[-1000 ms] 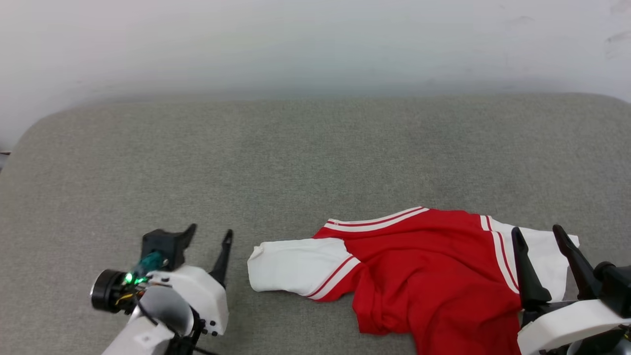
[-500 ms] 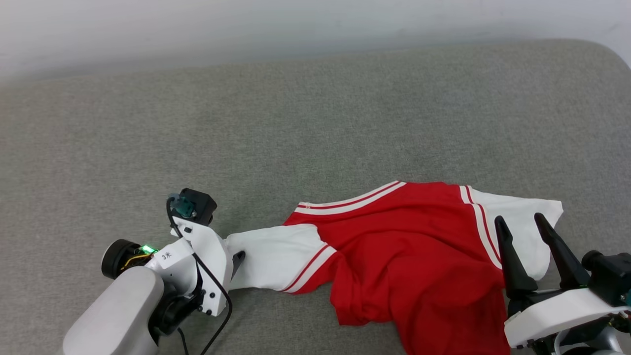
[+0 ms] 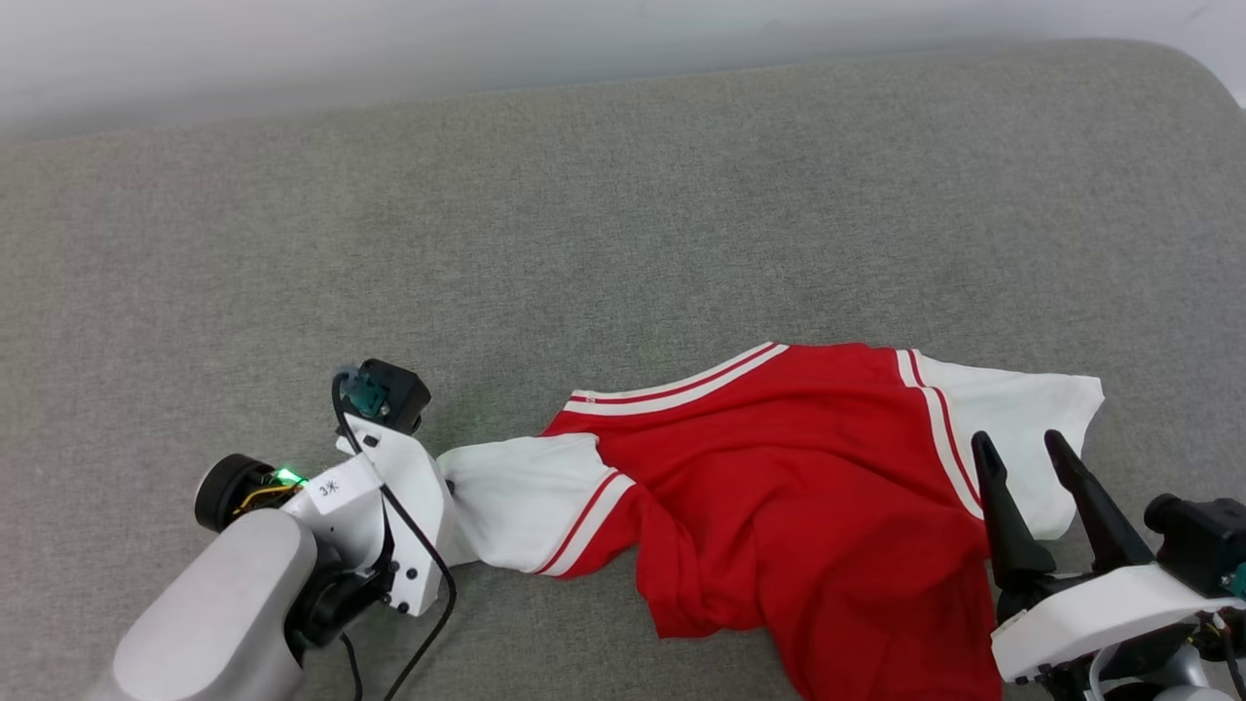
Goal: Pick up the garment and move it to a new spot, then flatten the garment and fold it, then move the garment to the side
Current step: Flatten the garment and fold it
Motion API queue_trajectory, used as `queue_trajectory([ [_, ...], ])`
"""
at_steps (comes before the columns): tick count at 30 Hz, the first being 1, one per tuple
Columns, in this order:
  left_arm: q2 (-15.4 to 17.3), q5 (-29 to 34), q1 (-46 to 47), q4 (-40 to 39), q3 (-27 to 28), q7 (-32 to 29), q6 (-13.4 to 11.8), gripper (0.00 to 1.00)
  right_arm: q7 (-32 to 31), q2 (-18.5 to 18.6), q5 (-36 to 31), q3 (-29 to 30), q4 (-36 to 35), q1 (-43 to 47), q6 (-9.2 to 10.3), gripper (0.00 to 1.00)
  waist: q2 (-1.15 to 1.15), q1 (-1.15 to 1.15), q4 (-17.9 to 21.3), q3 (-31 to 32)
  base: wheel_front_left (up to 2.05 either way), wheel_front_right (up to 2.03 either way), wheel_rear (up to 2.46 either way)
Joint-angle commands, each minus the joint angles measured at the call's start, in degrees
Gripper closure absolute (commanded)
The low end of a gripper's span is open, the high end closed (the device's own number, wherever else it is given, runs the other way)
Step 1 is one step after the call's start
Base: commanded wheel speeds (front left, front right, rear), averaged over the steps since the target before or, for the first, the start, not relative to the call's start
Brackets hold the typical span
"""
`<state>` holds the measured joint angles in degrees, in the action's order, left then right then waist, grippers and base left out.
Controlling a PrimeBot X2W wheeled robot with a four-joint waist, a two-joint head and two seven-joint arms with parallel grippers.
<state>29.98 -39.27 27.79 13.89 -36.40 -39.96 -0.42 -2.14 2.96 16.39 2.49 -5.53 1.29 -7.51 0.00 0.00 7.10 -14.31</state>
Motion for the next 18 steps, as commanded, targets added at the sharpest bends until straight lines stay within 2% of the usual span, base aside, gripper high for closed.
queue_trajectory([
  [1, -0.2, 0.8, -1.4, 0.3, -0.1, 1.7, -0.6, 1.0, -0.3, -0.1, 1.0, 0.3, 0.6, -1.0, 0.04, 0.0, 0.0, 0.0, -0.4, 0.5, 0.0, 0.0, 0.0],
  [6, 0.3, 2.8, -2.3, -1.5, 2.6, 9.5, -3.5, 1.0, -1.7, -0.1, 2.3, 3.2, 3.4, -1.3, 0.04, 0.0, 0.0, 0.0, -1.3, 2.0, 0.0, 0.0, 0.0],
  [10, 1.0, 3.7, -4.5, -4.0, 4.8, 14.8, -6.1, 1.0, -4.3, -0.1, 3.6, 7.6, 6.7, -1.7, 0.04, 0.0, 0.0, 0.0, -2.3, 2.8, 0.0, 0.0, 0.0],
  [15, 1.8, 4.4, -7.2, -8.4, 6.8, 19.2, -9.1, 1.0, -11.0, 1.8, 5.1, 14.8, 12.4, -3.8, 0.04, 0.0, 0.0, 0.0, -3.9, 3.6, 0.0, 0.0, 0.0],
  [18, 2.2, 4.9, -8.2, -11.0, 7.4, 20.4, -10.3, 1.0, -17.5, 3.4, 5.6, 18.5, 15.7, -5.8, 0.03, 0.0, 0.0, 0.0, -4.9, 3.6, 0.0, 0.0, 0.0],
])
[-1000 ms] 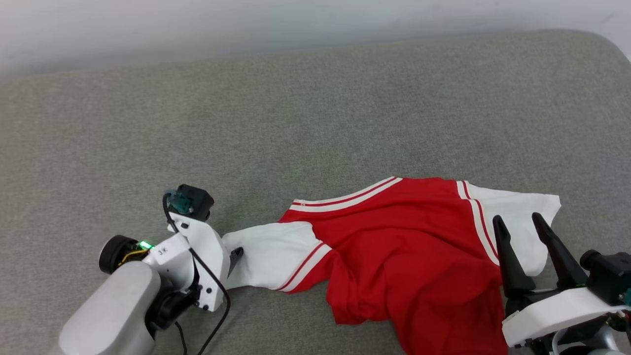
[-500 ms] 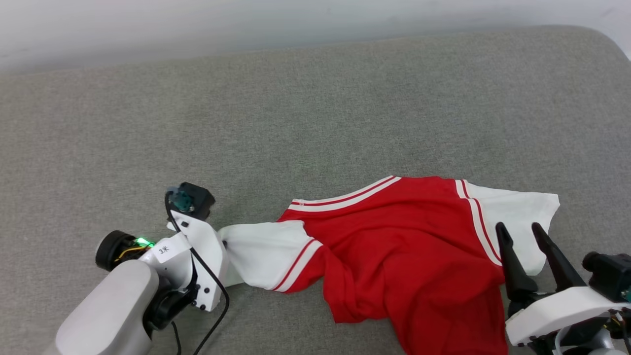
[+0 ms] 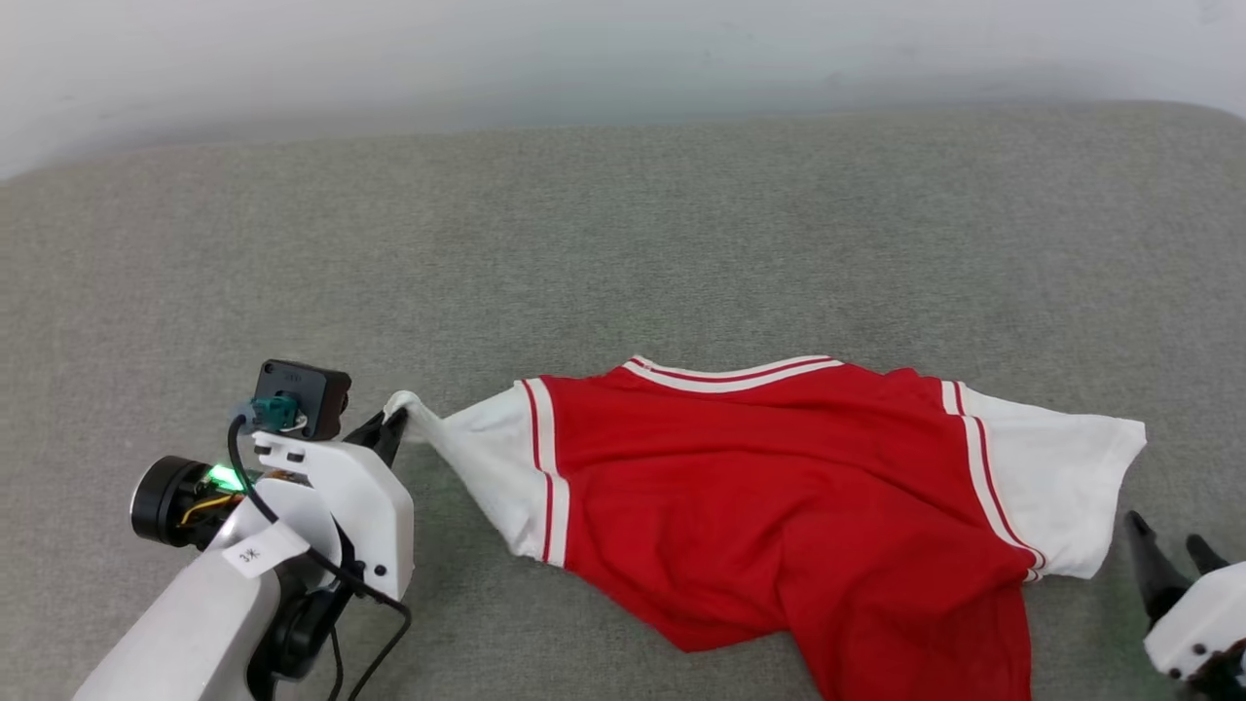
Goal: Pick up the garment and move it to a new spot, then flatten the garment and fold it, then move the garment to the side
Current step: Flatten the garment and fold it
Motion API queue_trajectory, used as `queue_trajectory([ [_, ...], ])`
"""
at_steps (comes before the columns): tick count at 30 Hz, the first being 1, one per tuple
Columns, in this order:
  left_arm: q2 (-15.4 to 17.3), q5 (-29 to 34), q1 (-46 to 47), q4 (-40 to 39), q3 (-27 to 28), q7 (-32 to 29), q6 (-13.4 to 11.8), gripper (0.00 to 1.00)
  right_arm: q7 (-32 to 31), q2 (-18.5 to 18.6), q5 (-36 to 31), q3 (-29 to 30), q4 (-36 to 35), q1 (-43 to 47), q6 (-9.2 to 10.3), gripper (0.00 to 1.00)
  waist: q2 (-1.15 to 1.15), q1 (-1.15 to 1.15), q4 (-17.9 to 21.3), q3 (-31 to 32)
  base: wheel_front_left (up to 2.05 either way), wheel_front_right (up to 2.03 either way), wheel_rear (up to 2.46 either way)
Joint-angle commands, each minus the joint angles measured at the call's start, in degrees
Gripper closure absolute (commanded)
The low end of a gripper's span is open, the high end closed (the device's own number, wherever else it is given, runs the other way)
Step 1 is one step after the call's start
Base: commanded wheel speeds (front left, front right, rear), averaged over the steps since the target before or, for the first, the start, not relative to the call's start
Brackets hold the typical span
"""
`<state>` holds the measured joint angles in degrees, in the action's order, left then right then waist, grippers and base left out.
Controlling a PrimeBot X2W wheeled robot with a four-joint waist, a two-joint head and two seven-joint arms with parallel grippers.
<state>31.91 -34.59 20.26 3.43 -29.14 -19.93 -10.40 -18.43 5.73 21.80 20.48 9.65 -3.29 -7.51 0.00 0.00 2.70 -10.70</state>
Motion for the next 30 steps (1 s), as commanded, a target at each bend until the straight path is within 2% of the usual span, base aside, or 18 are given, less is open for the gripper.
queue_trajectory([
  [1, 0.3, 0.4, -0.9, -1.5, 0.2, 0.6, -0.7, 1.0, -3.5, 1.5, 0.4, 1.4, 1.6, -2.2, 0.04, 0.0, 0.0, 0.0, -0.8, -0.2, 0.0, 0.0, 0.0],
  [7, 0.5, 1.1, -1.2, -5.9, 0.3, 0.9, -2.1, 1.0, -15.5, 6.6, 0.8, 2.3, 7.2, -9.2, 0.04, 0.0, 0.0, 0.0, -2.2, -1.7, 0.0, 0.0, 0.0],
  [12, 0.3, 1.8, 0.2, -8.1, 0.2, 1.1, -2.4, 1.0, -20.9, 9.8, 0.1, 0.4, 10.5, -14.8, 0.04, 0.0, 0.0, 0.0, -3.4, -4.0, 0.0, 0.0, 0.0],
  [16, 0.0, 1.8, 0.8, -8.5, 0.2, 1.5, -2.5, 1.0, -23.8, 10.8, -0.1, -1.5, 12.9, -17.3, 0.04, 0.0, 0.0, 0.0, -4.4, -5.4, 0.0, 0.0, 0.0],
  [21, -0.3, 1.4, 0.8, -8.3, 0.3, 2.0, -2.6, 1.0, -28.3, 10.3, 0.4, -3.4, 15.7, -17.2, 0.03, 0.0, 0.0, 0.0, -5.1, -6.3, 0.0, 0.0, 0.0],
  [22, -0.4, 1.3, 0.7, -8.2, 0.3, 2.0, -2.7, 1.0, -29.4, 9.8, 0.4, -3.4, 16.4, -16.9, 0.03, 0.04, 0.0, 0.0, -5.2, -6.5, 0.0, 0.0, 0.0],
  [23, -0.5, 1.1, 0.5, -8.1, 0.4, 2.2, -2.6, 1.0, -30.8, 9.2, 0.4, -3.3, 17.2, -16.5, 0.02, 0.59, 0.0, 0.0, -5.3, -6.6, 0.0, 0.0, 0.0],
  [24, -0.5, 1.1, 0.4, -8.0, 0.4, 2.3, -2.6, 1.0, -31.6, 8.8, 0.2, -3.3, 17.5, -16.3, 0.02, 0.87, 0.0, 0.0, -5.3, -6.6, 0.0, 0.0, 0.0],
  [25, -0.5, 1.0, 0.2, -8.0, 0.5, 2.5, -2.6, 1.0, -31.8, 8.5, 0.0, -3.2, 17.3, -16.4, 0.02, 1.0, 0.0, 0.0, -5.3, -6.6, 0.0, 0.0, 0.0],
  [30, 0.0, 0.7, -0.3, -7.2, 0.9, 3.0, -2.8, 1.0, -29.9, 9.2, -1.1, -2.4, 14.9, -17.9, 0.03, 1.0, 0.0, 0.0, -4.5, -5.6, 0.0, 0.0, 0.0],
])
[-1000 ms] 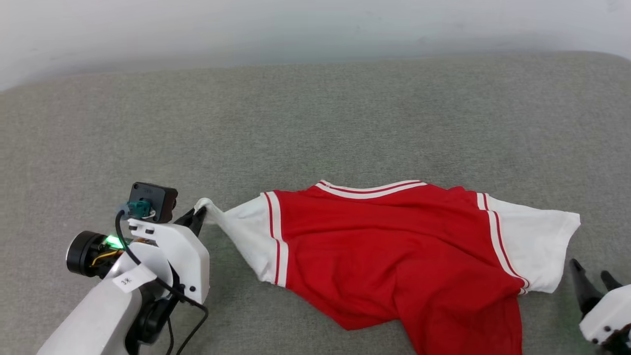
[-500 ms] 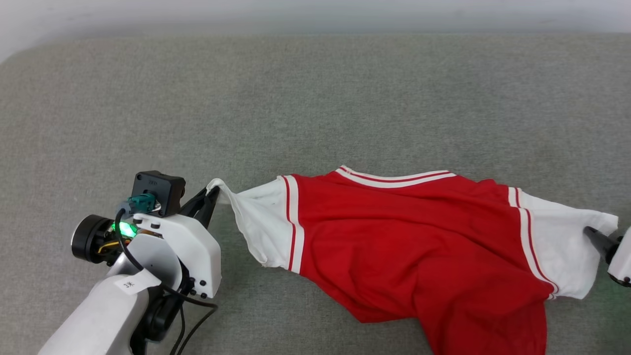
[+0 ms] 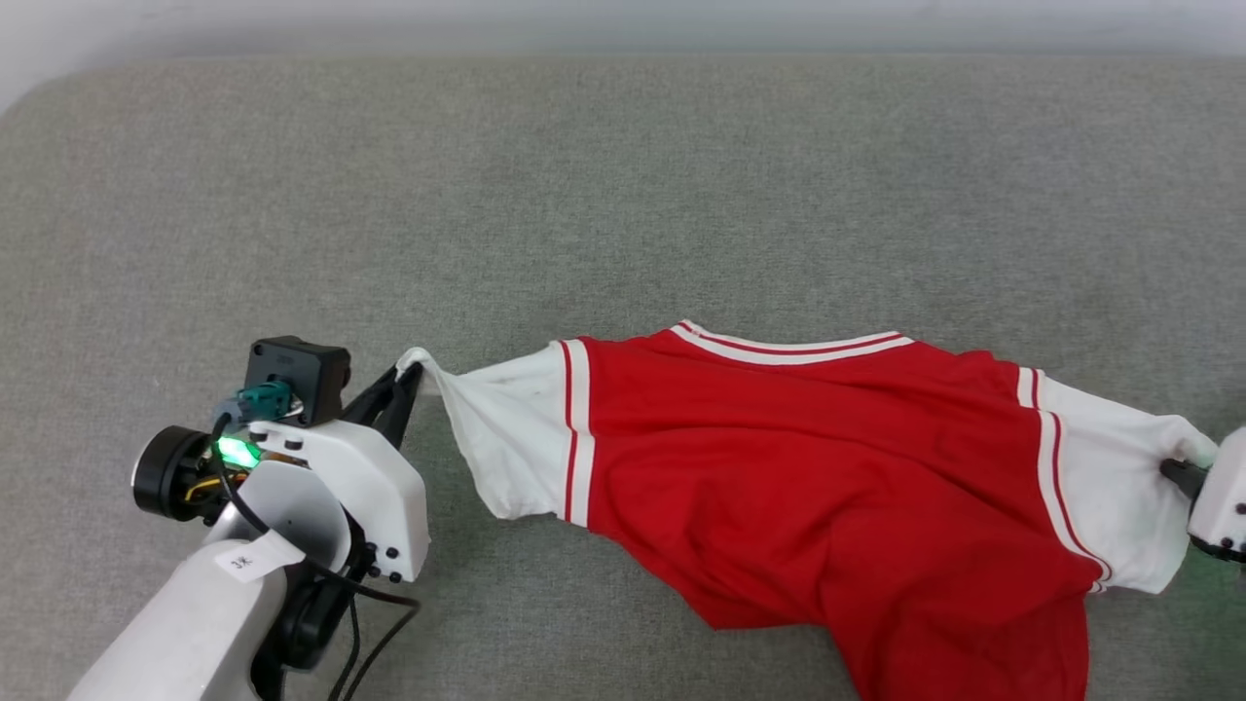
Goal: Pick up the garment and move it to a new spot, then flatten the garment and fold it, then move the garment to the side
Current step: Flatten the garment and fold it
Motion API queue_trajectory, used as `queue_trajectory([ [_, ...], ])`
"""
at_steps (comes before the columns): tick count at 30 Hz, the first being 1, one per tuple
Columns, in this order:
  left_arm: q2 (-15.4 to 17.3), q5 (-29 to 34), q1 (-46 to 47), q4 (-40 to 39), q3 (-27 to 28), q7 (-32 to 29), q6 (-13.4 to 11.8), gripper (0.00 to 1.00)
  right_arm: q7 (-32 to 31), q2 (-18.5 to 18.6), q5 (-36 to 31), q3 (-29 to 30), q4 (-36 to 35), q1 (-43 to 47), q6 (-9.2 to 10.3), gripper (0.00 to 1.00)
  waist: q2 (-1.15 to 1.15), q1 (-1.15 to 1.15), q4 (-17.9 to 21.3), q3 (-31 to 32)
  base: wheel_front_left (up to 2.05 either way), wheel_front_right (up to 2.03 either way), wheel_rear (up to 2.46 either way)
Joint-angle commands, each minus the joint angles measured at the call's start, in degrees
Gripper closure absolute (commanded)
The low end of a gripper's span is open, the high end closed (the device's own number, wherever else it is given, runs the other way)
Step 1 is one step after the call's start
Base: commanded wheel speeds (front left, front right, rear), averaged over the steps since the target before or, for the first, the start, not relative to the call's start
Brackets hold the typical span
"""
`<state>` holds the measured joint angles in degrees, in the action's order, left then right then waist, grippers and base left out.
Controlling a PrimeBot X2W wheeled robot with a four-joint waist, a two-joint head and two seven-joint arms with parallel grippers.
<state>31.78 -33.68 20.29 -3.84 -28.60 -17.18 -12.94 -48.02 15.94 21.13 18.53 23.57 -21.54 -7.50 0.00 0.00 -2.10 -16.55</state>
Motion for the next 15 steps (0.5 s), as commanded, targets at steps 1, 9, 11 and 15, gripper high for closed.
queue_trajectory([
  [1, 0.2, -0.1, -0.2, 0.1, 0.6, 0.5, -0.2, 1.0, 0.6, -0.6, -1.0, -0.3, 0.3, -0.1, 0.03, 1.0, 0.0, 0.0, 0.5, 0.7, 0.0, 0.0, 0.0],
  [9, 0.5, -0.7, 1.5, 2.7, 4.0, 4.4, -1.5, 1.0, 8.4, 0.3, -4.4, -0.8, -5.9, -2.3, 0.05, 1.0, 0.0, 0.0, 2.7, 5.0, 0.0, 0.0, 0.0],
  [11, 0.8, -0.5, 2.1, 4.2, 4.5, 4.5, -1.7, 1.0, 10.5, -0.1, -5.5, -0.7, -6.9, -3.1, 0.05, 1.0, 0.0, 0.0, 3.2, 6.0, 0.0, 0.0, 0.0],
  [15, 0.2, -0.9, 5.5, 6.8, 5.7, 5.6, -1.3, 1.0, 14.0, -0.8, -7.7, -0.6, -8.2, -5.3, 0.05, 1.0, 0.0, 0.0, 3.9, 7.8, 0.0, 0.0, 0.0],
])
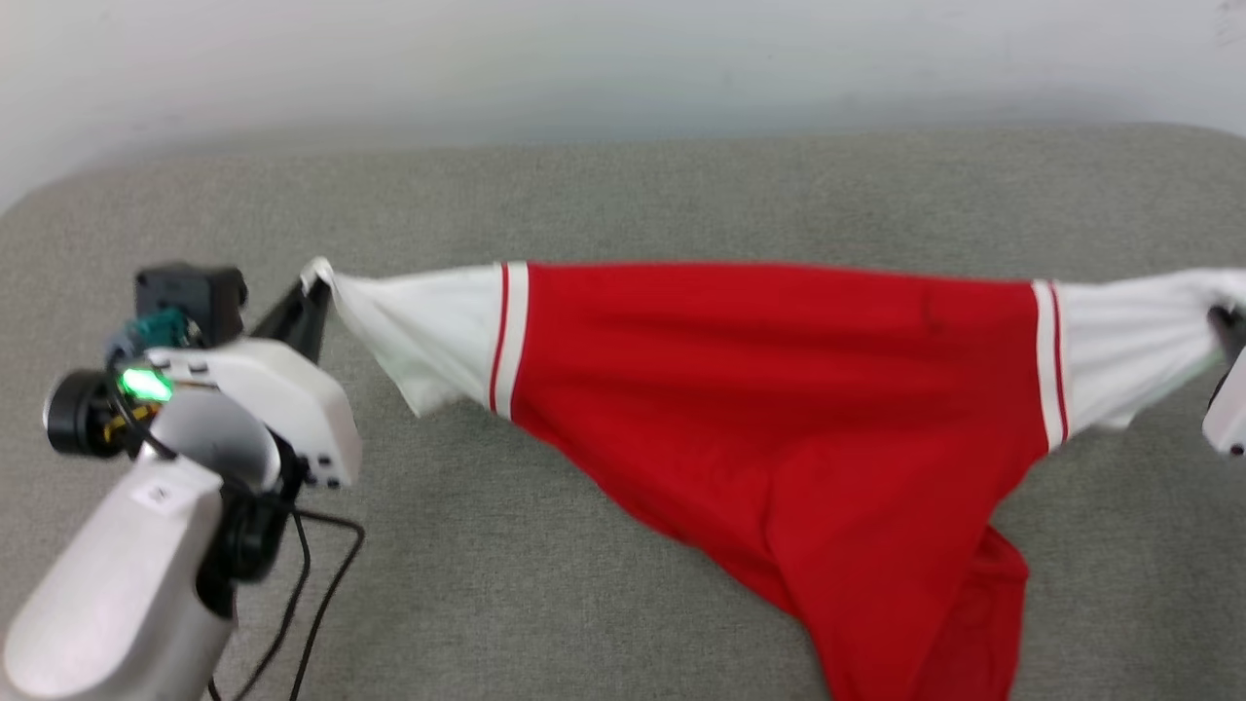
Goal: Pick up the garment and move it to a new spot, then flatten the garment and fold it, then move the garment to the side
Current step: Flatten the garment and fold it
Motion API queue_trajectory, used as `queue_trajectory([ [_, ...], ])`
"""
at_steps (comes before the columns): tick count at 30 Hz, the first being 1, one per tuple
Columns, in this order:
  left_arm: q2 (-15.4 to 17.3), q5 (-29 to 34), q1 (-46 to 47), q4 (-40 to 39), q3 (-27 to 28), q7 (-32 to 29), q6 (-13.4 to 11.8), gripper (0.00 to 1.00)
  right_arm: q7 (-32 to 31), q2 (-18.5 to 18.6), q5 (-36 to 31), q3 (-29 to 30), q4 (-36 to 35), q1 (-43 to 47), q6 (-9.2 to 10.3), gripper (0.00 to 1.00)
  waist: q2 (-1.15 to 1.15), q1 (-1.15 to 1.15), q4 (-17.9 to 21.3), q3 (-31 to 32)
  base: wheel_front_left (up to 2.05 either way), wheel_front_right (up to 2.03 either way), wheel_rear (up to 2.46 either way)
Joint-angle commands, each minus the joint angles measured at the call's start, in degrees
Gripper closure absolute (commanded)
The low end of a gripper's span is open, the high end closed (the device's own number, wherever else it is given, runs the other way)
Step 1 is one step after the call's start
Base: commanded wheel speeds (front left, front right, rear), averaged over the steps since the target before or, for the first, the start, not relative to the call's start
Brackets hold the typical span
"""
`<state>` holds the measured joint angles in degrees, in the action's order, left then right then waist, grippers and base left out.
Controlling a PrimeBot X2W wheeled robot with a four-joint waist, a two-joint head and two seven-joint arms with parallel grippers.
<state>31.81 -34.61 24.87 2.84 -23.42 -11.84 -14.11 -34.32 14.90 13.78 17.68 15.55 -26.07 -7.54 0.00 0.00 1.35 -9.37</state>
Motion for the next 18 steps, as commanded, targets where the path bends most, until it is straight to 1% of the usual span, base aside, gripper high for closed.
queue_trajectory([
  [1, -0.1, -0.2, 2.0, 0.9, 0.8, 0.6, 0.2, 1.0, 1.3, 0.2, -0.7, 0.3, -0.3, -1.5, 0.1, 1.0, 0.0, 0.0, 0.5, 1.0, 0.0, 0.0, 0.0],
  [4, -1.3, -0.6, 6.1, 3.6, 1.4, 2.2, 1.3, 1.0, 3.5, -0.2, -1.7, -0.7, -0.2, -4.3, 0.09, 1.0, 0.0, 0.0, 0.7, 1.5, 0.0, 0.0, 0.0],
  [6, -2.5, -1.1, 9.3, 6.0, 1.6, 3.2, 2.6, 1.0, 4.7, -0.4, -2.1, -1.6, 0.1, -6.5, 0.09, 1.0, 0.0, 0.0, 0.7, 1.6, 0.0, 0.0, 0.0],
  [10, -4.8, -1.4, 16.5, 12.0, 2.1, 5.7, 4.5, 1.0, 7.1, -0.7, -2.5, -3.7, 1.3, -11.9, 0.09, 1.0, 0.0, 0.0, 0.8, 1.4, 0.0, 0.0, 0.0],
  [14, -7.0, -0.9, 23.8, 17.6, 2.2, 8.3, 5.8, 1.0, 9.6, -0.6, -3.7, -5.9, 3.4, -17.7, 0.08, 1.0, 0.0, 0.0, 0.9, 0.4, 0.0, 0.0, 0.0],
  [18, -8.6, 0.0, 31.8, 23.3, 2.6, 11.2, 6.6, 1.0, 12.2, -0.8, -4.6, -7.3, 6.3, -25.0, 0.08, 1.0, 0.0, 0.0, 0.9, -1.5, 0.0, 0.0, 0.0],
])
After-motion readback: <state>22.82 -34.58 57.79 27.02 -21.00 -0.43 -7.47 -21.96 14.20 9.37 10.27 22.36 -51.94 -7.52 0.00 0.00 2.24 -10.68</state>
